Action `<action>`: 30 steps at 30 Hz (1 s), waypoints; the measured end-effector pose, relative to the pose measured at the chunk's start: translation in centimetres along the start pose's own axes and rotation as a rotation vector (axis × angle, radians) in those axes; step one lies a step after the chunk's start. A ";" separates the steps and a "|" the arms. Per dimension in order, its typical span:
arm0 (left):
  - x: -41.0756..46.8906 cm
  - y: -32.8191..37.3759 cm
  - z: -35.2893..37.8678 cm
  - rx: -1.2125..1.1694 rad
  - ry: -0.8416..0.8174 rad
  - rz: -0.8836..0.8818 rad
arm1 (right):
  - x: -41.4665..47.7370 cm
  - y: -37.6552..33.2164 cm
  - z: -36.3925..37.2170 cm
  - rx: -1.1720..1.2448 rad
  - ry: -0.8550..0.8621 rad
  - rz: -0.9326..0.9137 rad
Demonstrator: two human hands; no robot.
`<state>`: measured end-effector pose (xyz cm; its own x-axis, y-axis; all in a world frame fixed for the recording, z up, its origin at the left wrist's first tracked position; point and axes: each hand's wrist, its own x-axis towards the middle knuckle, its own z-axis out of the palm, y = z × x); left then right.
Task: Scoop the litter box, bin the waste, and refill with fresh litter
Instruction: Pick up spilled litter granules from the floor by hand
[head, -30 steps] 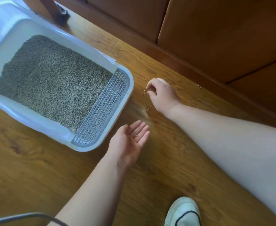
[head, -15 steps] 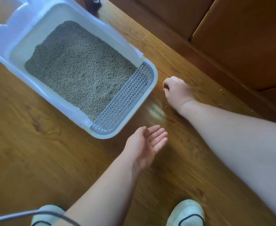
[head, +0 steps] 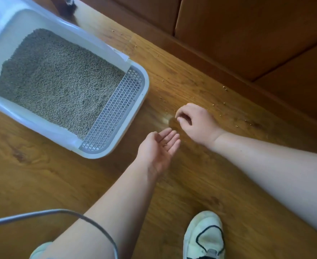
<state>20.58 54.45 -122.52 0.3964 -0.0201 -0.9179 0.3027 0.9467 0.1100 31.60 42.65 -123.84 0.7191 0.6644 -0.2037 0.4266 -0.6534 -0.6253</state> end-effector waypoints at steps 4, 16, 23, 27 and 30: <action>-0.5 0.2 -1.5 0.033 0.074 0.010 | 2.8 0.9 0.1 -0.040 0.047 0.142; -2.2 1.8 -3.9 0.002 0.075 0.024 | 9.4 -0.7 4.1 -0.111 0.073 0.190; -2.4 1.6 -4.3 -0.008 0.074 0.006 | 9.4 -1.3 4.7 -0.178 0.094 0.191; -2.7 1.6 -4.1 0.006 0.065 0.007 | 9.6 -1.3 3.9 -0.166 0.035 0.194; -2.7 1.7 -3.7 0.005 0.055 0.007 | 9.1 -0.3 2.9 -0.113 0.021 0.196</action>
<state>16.84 57.26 -121.27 0.3500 0.0040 -0.9368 0.3045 0.9452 0.1178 36.40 49.97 -127.69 0.8051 0.5140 -0.2960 0.3358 -0.8064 -0.4869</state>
